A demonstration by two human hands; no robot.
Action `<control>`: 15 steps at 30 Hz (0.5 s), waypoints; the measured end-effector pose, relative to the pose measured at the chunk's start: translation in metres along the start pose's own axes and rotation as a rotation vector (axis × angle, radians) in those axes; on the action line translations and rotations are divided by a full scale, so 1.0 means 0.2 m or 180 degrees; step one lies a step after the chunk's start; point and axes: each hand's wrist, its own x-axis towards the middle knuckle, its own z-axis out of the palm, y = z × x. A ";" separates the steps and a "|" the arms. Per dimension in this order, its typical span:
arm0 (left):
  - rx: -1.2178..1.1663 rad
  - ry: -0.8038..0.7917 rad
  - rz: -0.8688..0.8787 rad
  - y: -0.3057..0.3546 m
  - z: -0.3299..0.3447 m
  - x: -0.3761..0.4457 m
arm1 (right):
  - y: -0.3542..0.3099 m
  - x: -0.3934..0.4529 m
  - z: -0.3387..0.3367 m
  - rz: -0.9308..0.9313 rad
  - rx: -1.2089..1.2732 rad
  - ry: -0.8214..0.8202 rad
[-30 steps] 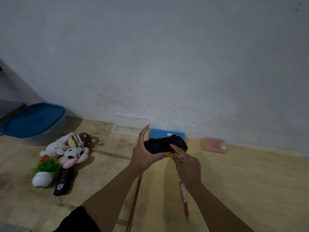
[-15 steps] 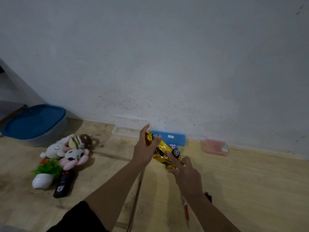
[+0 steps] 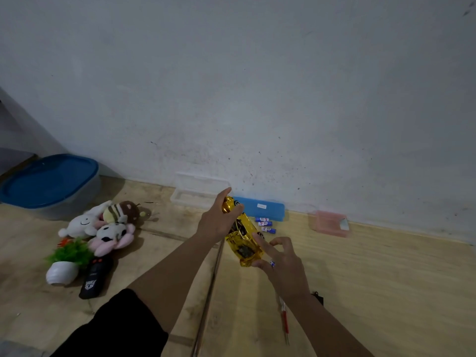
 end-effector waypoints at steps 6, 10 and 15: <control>0.0840 -0.0323 0.0057 0.00 0.02 0.03 | -0.01 0.01 0.00 0.0090 0.0475 -0.0636; 0.1185 -0.0507 -0.0026 -0.03 0.04 0.03 | 0.00 -0.03 0.04 0.0256 0.0818 -0.0685; 0.0995 -0.0718 -0.0104 -0.15 0.11 -0.06 | 0.03 -0.11 0.11 0.0532 0.1587 -0.0749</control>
